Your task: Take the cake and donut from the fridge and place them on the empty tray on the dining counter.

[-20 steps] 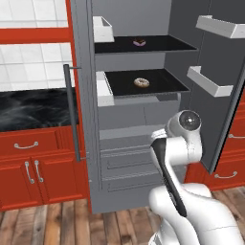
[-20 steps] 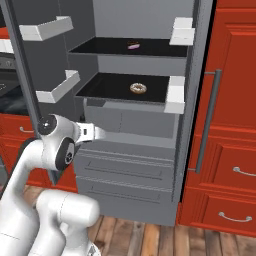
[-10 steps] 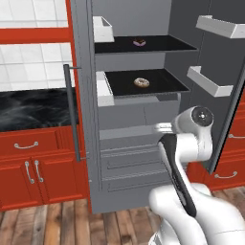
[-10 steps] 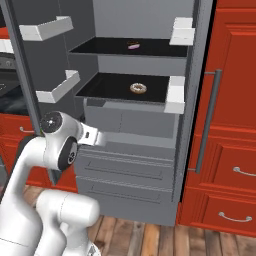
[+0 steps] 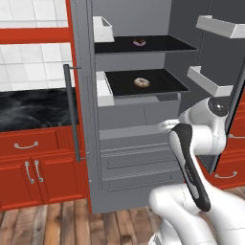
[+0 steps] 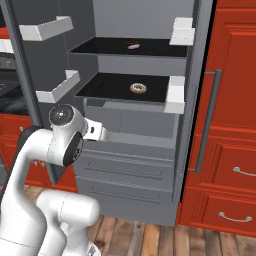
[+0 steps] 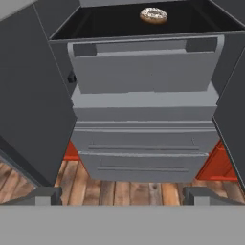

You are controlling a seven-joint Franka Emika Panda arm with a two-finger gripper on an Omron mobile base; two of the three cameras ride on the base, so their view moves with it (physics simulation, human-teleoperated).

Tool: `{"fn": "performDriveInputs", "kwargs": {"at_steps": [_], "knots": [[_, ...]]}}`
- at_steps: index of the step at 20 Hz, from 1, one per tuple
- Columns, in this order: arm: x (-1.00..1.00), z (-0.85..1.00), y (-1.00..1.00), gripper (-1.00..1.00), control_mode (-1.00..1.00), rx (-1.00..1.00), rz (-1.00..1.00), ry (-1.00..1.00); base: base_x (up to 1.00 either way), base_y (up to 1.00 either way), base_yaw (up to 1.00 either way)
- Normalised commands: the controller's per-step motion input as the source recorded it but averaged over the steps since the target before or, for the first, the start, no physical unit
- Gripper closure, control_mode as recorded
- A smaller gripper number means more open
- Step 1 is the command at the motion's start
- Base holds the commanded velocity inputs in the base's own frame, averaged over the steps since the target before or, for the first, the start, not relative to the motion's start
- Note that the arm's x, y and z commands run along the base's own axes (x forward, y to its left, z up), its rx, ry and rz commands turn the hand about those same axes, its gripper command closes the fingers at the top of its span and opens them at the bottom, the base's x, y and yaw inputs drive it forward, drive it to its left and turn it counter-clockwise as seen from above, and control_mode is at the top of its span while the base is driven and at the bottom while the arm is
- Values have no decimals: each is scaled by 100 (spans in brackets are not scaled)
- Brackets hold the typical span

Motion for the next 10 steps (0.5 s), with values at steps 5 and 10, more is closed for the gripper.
{"fn": "performDriveInputs", "kwargs": {"at_steps": [5,10], "knots": [[0,0,0,-100,-100,0,0,0,0,0,0],[1,0,0,-100,-100,0,0,0,0,0,0]]}}
